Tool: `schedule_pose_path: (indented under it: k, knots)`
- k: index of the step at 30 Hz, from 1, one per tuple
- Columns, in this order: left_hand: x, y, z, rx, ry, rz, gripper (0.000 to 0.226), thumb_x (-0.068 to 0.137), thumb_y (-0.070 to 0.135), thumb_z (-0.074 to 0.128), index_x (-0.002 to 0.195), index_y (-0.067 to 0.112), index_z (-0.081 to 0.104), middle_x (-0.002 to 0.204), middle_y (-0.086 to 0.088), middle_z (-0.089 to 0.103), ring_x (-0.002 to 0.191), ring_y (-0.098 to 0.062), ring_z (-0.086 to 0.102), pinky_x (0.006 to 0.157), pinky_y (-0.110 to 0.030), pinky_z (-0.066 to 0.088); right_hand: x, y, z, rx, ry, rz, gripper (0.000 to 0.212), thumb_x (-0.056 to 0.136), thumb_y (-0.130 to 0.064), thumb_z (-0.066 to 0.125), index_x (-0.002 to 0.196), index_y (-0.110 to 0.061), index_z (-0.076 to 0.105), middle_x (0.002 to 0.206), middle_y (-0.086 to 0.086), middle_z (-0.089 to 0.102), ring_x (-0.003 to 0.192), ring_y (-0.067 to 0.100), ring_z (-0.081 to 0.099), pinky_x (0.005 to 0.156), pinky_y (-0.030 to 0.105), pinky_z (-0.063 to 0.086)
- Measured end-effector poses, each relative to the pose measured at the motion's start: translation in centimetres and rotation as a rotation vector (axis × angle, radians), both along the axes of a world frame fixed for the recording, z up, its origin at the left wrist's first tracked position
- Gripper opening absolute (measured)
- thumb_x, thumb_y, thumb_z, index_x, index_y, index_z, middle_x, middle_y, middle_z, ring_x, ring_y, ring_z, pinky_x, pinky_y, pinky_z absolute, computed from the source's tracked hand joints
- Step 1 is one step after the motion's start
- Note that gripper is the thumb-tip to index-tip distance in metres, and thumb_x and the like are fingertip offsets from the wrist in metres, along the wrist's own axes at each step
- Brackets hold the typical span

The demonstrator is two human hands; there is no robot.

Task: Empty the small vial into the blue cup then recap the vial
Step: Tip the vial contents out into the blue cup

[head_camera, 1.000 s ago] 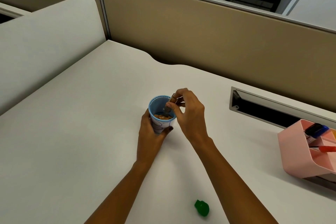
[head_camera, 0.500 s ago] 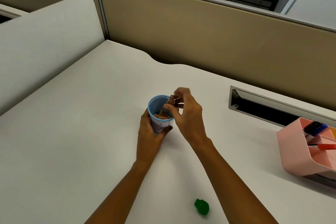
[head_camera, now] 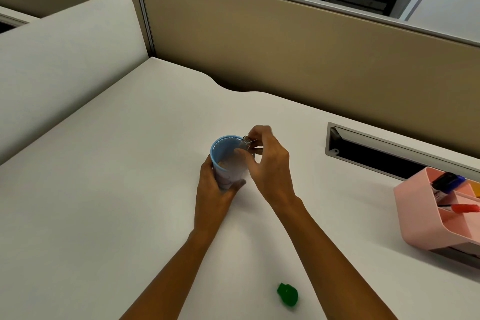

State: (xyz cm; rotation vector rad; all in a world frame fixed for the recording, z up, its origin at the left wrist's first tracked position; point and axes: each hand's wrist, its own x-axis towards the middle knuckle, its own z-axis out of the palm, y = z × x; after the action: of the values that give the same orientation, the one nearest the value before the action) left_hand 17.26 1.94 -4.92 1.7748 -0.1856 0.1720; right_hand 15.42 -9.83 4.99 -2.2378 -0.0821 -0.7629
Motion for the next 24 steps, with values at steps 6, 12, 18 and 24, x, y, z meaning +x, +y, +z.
schedule_pose_path:
  k: [6, 12, 18, 24]
  knots:
    - [-0.2, 0.1, 0.6, 0.000, 0.019, -0.020, 0.071, 0.069, 0.026, 0.077, 0.122, 0.038, 0.033, 0.122, 0.015, 0.046, 0.103, 0.003, 0.051, 0.087, 0.002, 0.036, -0.5, 0.2, 0.3, 0.214, 0.029, -0.056, 0.046, 0.077, -0.019, 0.078, 0.109, -0.019, 0.044, 0.097, 0.002, 0.068, 0.076, -0.002, 0.064, 0.070, 0.001, 0.048]
    - [-1.0, 1.0, 1.6, -0.040, 0.029, -0.034, 0.091, 0.066, 0.025, 0.081, 0.139, 0.032, 0.028, 0.144, 0.016, 0.037, 0.127, 0.006, 0.037, 0.102, -0.011, 0.034, -2.6, -0.6, 1.6, 0.966, 0.048, -0.251, 0.042, 0.076, -0.022, 0.079, 0.101, -0.028, 0.046, 0.097, -0.002, 0.073, 0.082, 0.011, 0.074, 0.081, 0.023, 0.057]
    - [-4.4, 1.6, 2.8, 0.005, -0.022, 0.033, 0.093, 0.076, 0.014, 0.072, 0.145, 0.032, 0.013, 0.153, 0.018, 0.018, 0.140, -0.003, 0.019, 0.115, -0.026, 0.021, -7.1, -2.8, 2.0, 1.475, 0.053, -0.285, 0.037, 0.081, -0.019, 0.075, 0.105, -0.020, 0.048, 0.105, 0.012, 0.073, 0.085, 0.020, 0.075, 0.084, 0.024, 0.053]
    - [-10.6, 1.2, 3.4, 0.230, -0.156, -0.056, 0.074, 0.085, 0.026, 0.059, 0.145, 0.027, 0.016, 0.156, 0.010, 0.011, 0.143, -0.010, 0.009, 0.113, -0.014, 0.009, -13.2, -3.7, 1.3, 1.568, 0.028, -0.347, 0.033, 0.083, -0.015, 0.072, 0.108, -0.013, 0.050, 0.106, 0.015, 0.071, 0.081, 0.018, 0.074, 0.078, 0.021, 0.054]
